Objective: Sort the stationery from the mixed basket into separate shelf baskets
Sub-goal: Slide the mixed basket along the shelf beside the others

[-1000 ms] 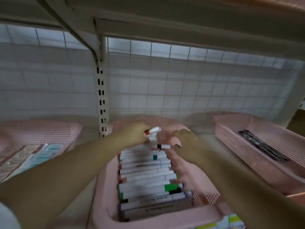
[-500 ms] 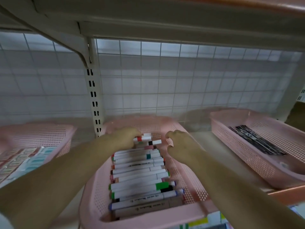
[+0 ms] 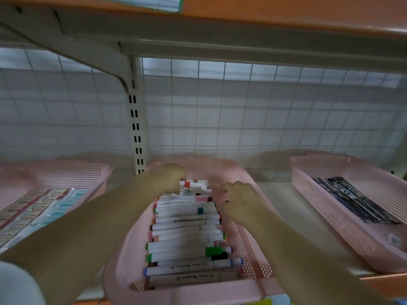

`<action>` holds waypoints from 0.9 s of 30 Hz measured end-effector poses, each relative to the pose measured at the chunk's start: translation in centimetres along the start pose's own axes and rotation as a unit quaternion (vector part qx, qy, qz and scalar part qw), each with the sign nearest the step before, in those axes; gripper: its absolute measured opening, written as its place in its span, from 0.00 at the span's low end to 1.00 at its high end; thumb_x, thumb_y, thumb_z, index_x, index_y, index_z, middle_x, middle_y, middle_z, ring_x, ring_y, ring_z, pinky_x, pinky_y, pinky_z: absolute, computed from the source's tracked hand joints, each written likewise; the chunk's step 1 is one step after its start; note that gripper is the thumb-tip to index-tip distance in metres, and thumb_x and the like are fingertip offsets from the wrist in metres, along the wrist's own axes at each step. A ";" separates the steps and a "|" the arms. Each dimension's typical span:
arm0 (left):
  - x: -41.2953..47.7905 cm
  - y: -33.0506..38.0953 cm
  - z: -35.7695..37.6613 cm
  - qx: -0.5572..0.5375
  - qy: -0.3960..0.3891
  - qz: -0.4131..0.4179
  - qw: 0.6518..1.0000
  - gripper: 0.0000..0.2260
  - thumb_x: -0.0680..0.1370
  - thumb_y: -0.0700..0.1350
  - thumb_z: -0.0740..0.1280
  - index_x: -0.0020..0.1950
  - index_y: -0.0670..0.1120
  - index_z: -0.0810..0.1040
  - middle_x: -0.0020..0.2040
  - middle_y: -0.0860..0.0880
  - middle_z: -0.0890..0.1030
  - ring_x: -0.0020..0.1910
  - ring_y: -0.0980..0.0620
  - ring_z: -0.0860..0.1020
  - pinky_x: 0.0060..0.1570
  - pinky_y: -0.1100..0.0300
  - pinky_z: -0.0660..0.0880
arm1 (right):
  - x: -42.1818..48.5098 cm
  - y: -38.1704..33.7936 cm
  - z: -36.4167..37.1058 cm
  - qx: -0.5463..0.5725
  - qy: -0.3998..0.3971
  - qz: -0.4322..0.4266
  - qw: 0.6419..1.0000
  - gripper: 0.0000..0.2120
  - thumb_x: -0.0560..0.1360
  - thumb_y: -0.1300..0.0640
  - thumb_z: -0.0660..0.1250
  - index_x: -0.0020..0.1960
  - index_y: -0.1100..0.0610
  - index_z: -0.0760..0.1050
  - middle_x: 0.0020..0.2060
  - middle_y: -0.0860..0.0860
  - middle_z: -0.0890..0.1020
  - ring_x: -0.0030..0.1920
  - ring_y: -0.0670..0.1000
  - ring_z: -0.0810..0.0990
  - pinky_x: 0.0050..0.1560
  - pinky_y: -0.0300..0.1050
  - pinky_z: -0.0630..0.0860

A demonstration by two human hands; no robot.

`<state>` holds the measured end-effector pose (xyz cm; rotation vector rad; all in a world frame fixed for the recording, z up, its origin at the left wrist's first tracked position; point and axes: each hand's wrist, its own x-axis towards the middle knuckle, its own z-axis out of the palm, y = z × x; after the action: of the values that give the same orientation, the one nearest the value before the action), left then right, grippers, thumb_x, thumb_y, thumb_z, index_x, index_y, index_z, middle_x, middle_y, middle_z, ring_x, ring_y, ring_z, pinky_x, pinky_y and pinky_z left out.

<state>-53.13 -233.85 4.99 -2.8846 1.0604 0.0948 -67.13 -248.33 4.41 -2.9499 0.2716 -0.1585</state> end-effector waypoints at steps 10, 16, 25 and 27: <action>-0.8 0.8 0.7 -0.089 0.029 0.000 0.996 0.19 0.75 0.47 0.68 0.64 0.44 0.74 0.61 0.47 0.76 0.58 0.50 0.73 0.52 0.63 0.67 | 0.4 -0.3 0.1 0.016 0.006 0.019 1.000 0.02 0.74 0.62 0.59 0.46 0.57 0.66 0.44 0.53 0.71 0.45 0.52 0.68 0.49 0.44 0.68; -1.0 0.9 0.3 -0.074 0.029 -0.002 0.997 0.14 0.76 0.41 0.68 0.61 0.45 0.78 0.61 0.49 0.78 0.59 0.54 0.75 0.55 0.66 0.66 | 0.7 -0.2 0.3 0.031 0.007 0.027 0.999 0.06 0.74 0.62 0.59 0.39 0.57 0.64 0.37 0.50 0.68 0.44 0.52 0.69 0.51 0.44 0.68; -1.4 0.7 1.1 -0.052 0.046 -0.004 0.998 0.15 0.78 0.41 0.65 0.65 0.46 0.75 0.63 0.48 0.76 0.60 0.52 0.73 0.59 0.63 0.68 | 0.7 -0.1 0.6 0.051 -0.004 0.036 0.998 0.04 0.74 0.61 0.60 0.49 0.57 0.71 0.44 0.51 0.73 0.46 0.52 0.72 0.51 0.43 0.70; -1.5 0.7 1.0 -0.062 0.047 -0.004 0.997 0.15 0.77 0.42 0.66 0.64 0.46 0.76 0.60 0.49 0.77 0.57 0.53 0.74 0.55 0.63 0.68 | 0.8 -0.1 0.7 0.062 -0.003 0.038 0.997 0.07 0.74 0.61 0.60 0.52 0.57 0.73 0.45 0.51 0.75 0.47 0.51 0.73 0.51 0.43 0.71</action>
<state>-54.75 -233.36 4.09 -3.0310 1.0956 0.0253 -66.27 -248.26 3.78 -2.8125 0.3593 -0.1491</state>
